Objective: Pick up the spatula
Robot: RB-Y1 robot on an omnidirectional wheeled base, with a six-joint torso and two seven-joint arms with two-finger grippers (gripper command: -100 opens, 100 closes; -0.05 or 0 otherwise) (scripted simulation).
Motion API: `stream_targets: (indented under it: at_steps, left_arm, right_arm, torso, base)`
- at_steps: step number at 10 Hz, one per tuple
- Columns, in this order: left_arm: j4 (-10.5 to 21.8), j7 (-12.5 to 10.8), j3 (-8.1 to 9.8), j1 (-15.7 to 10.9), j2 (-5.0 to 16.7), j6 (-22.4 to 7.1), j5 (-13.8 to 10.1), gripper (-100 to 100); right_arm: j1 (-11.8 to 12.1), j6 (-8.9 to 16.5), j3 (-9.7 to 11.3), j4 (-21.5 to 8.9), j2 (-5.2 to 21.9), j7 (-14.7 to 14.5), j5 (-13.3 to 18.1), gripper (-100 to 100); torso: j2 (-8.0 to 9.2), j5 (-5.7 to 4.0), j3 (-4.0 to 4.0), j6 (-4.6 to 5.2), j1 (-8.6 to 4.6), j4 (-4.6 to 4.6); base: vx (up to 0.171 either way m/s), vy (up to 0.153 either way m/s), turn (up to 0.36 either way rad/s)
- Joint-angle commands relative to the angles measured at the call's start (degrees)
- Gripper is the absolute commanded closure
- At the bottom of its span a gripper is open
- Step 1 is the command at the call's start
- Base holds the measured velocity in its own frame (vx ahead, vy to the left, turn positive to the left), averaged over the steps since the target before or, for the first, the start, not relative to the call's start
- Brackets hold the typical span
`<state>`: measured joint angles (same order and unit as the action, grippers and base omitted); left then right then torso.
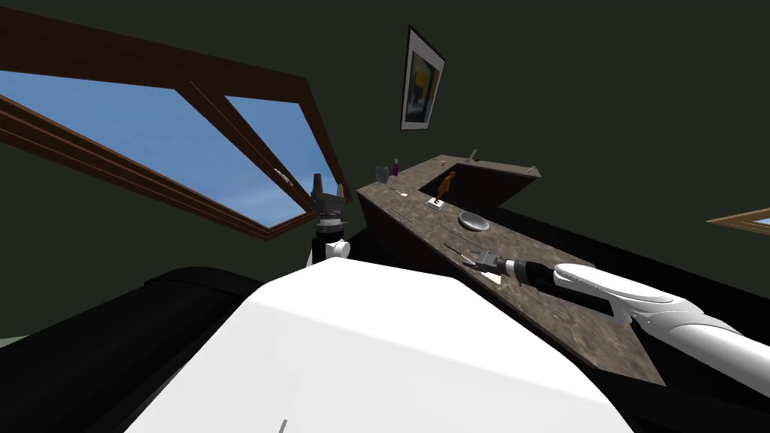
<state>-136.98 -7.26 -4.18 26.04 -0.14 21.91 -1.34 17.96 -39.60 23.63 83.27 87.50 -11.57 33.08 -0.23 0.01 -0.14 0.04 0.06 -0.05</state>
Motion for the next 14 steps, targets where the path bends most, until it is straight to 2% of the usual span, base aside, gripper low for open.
stream_targets:
  at_steps: [1, 5, 7, 8, 9, 10, 12, 13, 14]
  left_arm:
    - [0.0, 0.0, 0.0, 0.0, 0.0, 0.0, 0.0, 0]
    - [0.0, 0.0, 0.0, 0.0, 0.0, 0.0, 0.0, 0]
    - [0.0, 0.0, 0.0, 0.0, 0.0, 0.0, 0.0, 0]
    - [0.0, 0.0, 0.0, 0.0, 0.0, 0.0, 0.0, 0]
    - [0.0, 0.0, 0.0, 0.0, 0.0, 0.0, 0.0, 0]
    - [0.0, 0.0, 0.0, 0.0, 0.0, 0.0, 0.0, 0]
    - [0.0, 0.0, 0.0, 0.0, 0.0, 0.0, 0.0, 0]
    - [0.0, 0.0, 0.0, 0.0, 0.0, 0.0, 0.0, 0]
    - [0.0, 0.0, 0.0, 0.0, 0.0, 0.0, 0.0, 0]
  right_arm:
    - [1.22, -0.26, 2.16, -0.95, 2.86, 1.04, 1.36, -100]
    - [2.18, -0.39, 7.25, -2.52, 7.83, 3.48, 4.66, -100]
    - [2.57, -0.49, 8.92, -2.98, 9.34, 4.22, 5.69, -100]
    - [3.02, 0.04, 8.34, -2.02, 9.11, 4.0, 5.11, -100]
    - [3.2, 0.37, 8.41, -1.84, 9.25, 3.99, 5.07, 0]
    - [3.46, 1.19, 8.87, -2.78, 7.32, 3.4, 5.59, -100]
    - [3.75, 2.04, 9.34, -3.7, 5.4, 2.8, 6.11, -100]
    - [3.58, 1.56, 9.21, -3.71, 5.81, 2.79, 5.98, -100]
    - [3.56, 1.57, 9.27, -3.81, 5.72, 2.78, 6.08, 100]
  torso:
    - [0.0, 0.0, 0.0, 0.0, 0.0, 0.0]
    - [0.06, -0.01, 0.03, 0.03, 0.0, 0.01]
    - [0.16, 0.0, 0.09, 0.05, 0.03, 0.04]
    - [0.21, 0.0, 0.12, 0.06, 0.06, 0.05]
    - [0.24, -0.01, 0.14, 0.07, 0.03, 0.06]
    - [0.26, -0.01, 0.15, 0.07, 0.01, 0.07]
    - [0.19, -0.02, 0.11, 0.06, 0.01, 0.05]
    - [0.16, -0.03, 0.09, 0.04, 0.01, 0.04]
    - [0.15, -0.11, 0.08, 0.01, -0.06, 0.04]
  base:
    - [0.058, 0.003, 0.188]
    - [0.046, 0.001, 0.145]
    - [0.014, 0.011, 0.087]
    - [0.004, 0.005, 0.011]
    - [0.0, 0.0, 0.0]
    - [0.015, 0.005, 0.081]
    - [0.029, 0.007, 0.086]
    - [0.012, 0.0, 0.009]
    - [0.0, 0.0, 0.0]
